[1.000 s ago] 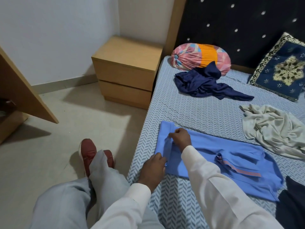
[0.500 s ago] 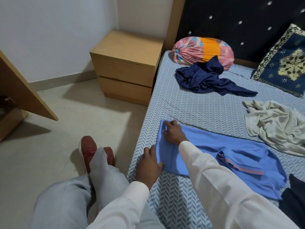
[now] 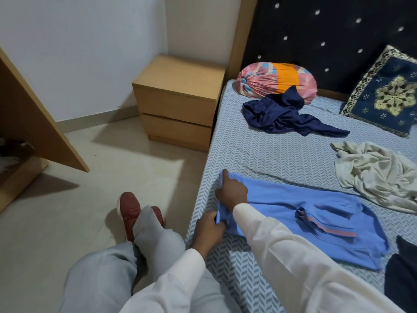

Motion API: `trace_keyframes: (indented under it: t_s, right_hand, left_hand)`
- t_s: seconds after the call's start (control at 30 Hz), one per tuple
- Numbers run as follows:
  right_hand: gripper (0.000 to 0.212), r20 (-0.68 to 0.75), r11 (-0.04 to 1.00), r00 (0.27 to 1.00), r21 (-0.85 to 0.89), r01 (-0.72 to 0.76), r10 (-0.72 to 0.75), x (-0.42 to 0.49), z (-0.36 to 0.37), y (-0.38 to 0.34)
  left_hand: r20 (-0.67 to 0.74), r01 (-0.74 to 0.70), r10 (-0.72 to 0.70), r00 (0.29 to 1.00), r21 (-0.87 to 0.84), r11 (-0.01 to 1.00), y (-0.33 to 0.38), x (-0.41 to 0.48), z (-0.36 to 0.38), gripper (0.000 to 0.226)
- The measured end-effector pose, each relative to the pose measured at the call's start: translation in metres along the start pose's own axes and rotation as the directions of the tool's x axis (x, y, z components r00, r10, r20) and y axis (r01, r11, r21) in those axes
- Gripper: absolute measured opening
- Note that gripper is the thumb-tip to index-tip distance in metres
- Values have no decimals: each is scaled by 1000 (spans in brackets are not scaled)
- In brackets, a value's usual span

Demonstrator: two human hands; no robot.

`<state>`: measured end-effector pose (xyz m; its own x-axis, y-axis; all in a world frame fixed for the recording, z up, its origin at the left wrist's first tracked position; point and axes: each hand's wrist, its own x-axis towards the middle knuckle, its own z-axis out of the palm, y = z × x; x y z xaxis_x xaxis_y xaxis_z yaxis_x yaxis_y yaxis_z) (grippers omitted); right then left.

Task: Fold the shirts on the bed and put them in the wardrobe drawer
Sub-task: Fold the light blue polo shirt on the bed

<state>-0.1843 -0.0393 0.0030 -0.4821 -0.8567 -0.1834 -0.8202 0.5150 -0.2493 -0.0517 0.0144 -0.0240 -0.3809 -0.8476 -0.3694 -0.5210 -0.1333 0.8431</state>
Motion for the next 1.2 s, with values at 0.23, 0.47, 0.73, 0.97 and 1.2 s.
trace_keyframes:
  t_s: [0.23, 0.47, 0.73, 0.97, 1.2]
  right_hand:
    - [8, 99, 971, 977, 171, 170, -188, -3, -18, -130]
    - [18, 207, 925, 957, 361, 118, -203, -9, -42, -114]
    - [84, 103, 446, 984, 895, -28, -146, -33, -38, 54]
    - [82, 127, 404, 992, 907, -123, 16, -52, -55, 161]
    - [80, 164, 299, 979, 935, -192, 118, -65, -46, 239]
  left_hand:
    - [-413, -130, 179, 893, 144, 981, 6, -26, -104, 29]
    - [-426, -245, 337, 839, 257, 935, 10, -38, -101, 32]
    - [-206, -285, 496, 844, 611, 739, 11, -29, -24, 59]
    - [34, -254, 346, 938, 747, 614, 10, -23, 16, 69]
    - [232, -415, 381, 895, 746, 521, 14, -30, 47, 77]
